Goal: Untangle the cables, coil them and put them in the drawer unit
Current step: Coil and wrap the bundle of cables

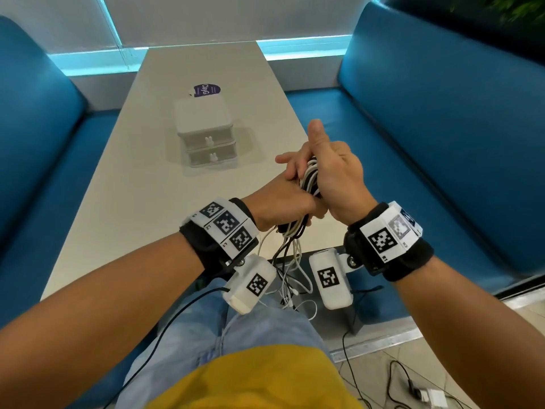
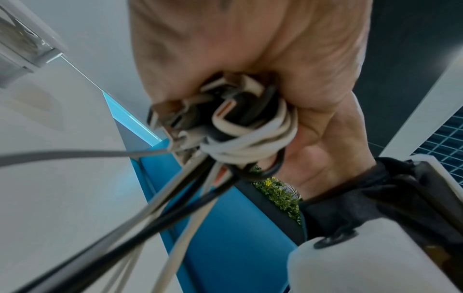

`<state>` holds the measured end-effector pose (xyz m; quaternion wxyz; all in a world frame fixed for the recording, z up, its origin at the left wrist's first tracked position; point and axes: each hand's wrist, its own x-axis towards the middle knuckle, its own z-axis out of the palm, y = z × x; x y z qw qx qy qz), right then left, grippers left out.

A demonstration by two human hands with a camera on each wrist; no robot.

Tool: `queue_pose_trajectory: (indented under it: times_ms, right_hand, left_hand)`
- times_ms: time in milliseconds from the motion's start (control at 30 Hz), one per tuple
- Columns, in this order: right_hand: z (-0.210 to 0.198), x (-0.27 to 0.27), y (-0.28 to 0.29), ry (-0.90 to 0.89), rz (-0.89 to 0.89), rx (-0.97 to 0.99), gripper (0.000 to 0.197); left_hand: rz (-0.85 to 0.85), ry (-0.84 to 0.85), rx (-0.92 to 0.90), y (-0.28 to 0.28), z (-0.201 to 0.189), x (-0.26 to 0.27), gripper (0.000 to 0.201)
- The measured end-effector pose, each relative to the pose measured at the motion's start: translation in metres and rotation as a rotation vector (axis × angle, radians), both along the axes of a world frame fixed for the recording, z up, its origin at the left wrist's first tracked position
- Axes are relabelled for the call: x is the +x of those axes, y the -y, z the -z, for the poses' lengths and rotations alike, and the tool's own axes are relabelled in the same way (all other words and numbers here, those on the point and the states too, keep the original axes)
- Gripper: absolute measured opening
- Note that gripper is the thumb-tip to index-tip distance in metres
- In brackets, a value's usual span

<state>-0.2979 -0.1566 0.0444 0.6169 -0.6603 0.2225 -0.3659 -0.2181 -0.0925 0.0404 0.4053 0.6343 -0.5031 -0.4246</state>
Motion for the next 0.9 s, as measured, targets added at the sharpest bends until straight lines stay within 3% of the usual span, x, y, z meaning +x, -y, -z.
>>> queue_pose_trajectory:
  times_ms: [200, 333, 467, 533, 600, 667, 767, 900]
  right_hand:
    - [0.008, 0.000, 0.004, 0.000, 0.034, -0.144, 0.058]
    - [0.024, 0.001, 0.018, -0.049, -0.063, 0.160, 0.062]
    - [0.053, 0.011, 0.009, -0.110, -0.230, 0.285, 0.065]
    - [0.063, 0.015, 0.000, -0.142, -0.410, 0.274, 0.056]
    - [0.070, 0.016, 0.002, -0.183, -0.529, 0.261, 0.062]
    - [0.074, 0.015, 0.007, -0.240, -0.541, 0.250, 0.056]
    - [0.081, 0.013, 0.001, -0.348, -0.483, 0.168, 0.015]
    - [0.088, 0.016, -0.007, -0.375, -0.481, 0.208, 0.020]
  left_hand:
    - [-0.018, -0.003, 0.009, -0.004, 0.007, 0.005, 0.012]
    - [-0.159, -0.106, 0.048, -0.005, 0.009, 0.022, 0.005]
    - [-0.352, -0.366, -0.024, 0.001, 0.006, 0.038, 0.021]
    - [-0.379, -0.513, -0.043, 0.005, 0.009, 0.045, 0.033]
    - [-0.390, -0.629, -0.058, 0.008, 0.011, 0.049, 0.043]
    - [-0.428, -0.713, -0.087, 0.006, 0.009, 0.051, 0.045]
    - [-0.480, -0.792, -0.132, 0.004, 0.005, 0.056, 0.046]
    - [-0.547, -0.794, -0.123, 0.001, 0.006, 0.059, 0.046]
